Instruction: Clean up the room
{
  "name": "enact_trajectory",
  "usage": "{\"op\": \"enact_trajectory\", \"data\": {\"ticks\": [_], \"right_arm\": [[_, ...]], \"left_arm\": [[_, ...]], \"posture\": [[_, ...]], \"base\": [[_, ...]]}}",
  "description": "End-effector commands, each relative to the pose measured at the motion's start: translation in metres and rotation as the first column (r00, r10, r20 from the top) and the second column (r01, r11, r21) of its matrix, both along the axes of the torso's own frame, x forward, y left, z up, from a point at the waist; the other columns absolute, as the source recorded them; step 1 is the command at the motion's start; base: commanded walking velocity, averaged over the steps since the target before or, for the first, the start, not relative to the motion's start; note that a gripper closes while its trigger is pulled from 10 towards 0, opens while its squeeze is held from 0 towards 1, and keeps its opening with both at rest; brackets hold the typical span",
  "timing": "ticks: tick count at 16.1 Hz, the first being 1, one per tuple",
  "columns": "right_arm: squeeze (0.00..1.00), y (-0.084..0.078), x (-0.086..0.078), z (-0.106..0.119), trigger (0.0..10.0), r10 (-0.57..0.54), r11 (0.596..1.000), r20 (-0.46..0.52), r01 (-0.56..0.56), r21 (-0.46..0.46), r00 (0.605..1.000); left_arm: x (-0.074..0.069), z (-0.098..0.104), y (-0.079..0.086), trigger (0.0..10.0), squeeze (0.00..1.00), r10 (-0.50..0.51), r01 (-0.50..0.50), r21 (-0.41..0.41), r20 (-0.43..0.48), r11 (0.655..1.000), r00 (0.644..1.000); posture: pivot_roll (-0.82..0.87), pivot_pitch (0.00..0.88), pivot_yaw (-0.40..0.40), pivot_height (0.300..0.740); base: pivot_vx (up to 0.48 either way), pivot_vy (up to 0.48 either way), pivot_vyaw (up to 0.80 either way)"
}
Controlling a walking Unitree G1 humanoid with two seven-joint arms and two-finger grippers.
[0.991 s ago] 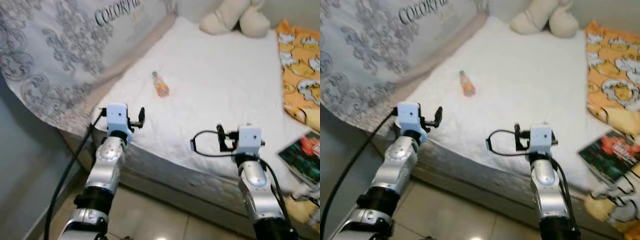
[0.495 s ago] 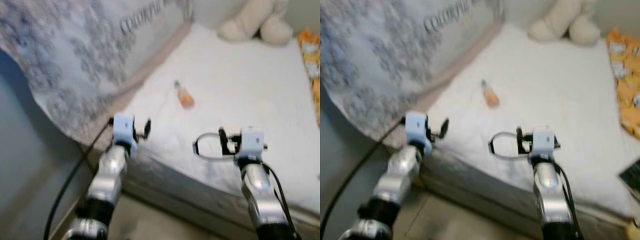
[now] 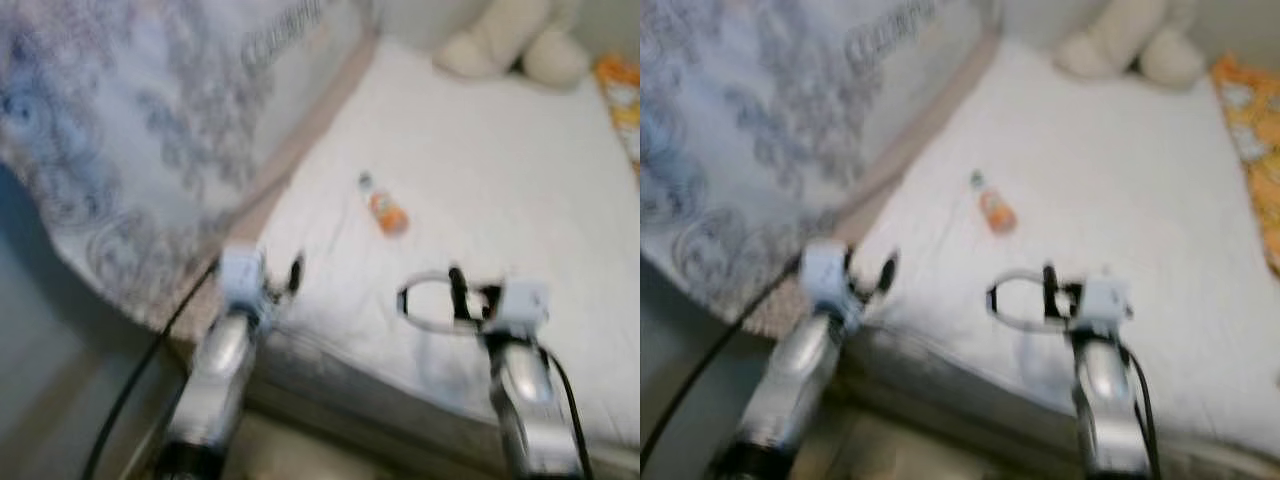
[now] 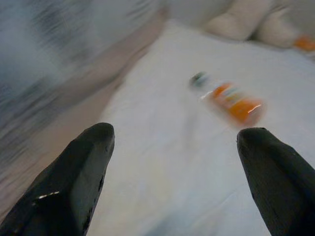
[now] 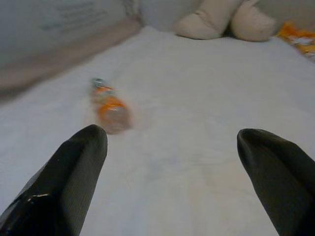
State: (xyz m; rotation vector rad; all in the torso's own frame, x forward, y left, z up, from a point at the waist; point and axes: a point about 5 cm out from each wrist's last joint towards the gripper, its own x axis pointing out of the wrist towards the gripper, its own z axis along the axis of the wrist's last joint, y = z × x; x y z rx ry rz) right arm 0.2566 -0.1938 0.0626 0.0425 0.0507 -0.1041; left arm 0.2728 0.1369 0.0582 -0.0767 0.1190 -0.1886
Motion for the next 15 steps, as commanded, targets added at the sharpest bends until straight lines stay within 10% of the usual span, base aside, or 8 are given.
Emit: {"op": "enact_trajectory", "data": {"ticks": [1,15], "right_arm": [[0.0,0.001,-0.007,-0.001,10.0,0.003,0.995,0.01,-0.004,0.099,1.0],[0.0,0.005,0.017,0.012,10.0,0.055,0.998,0.042,-0.055,-0.007,0.998]], "left_arm": [[-0.003,0.008,0.006,10.0,0.0,-0.012,0.01,0.037,0.073,0.999,0.997],[0.034,0.039,-0.005,10.0,0.0,0.001,-0.012,0.069,0.147,0.998,0.989]], "posture": [[-0.01,0.0,-0.01,0.74],[-0.01,0.0,0.005,0.74]], "base": [[0.0,0.0,0.0],[0.303,-0.177,0.0]]}}
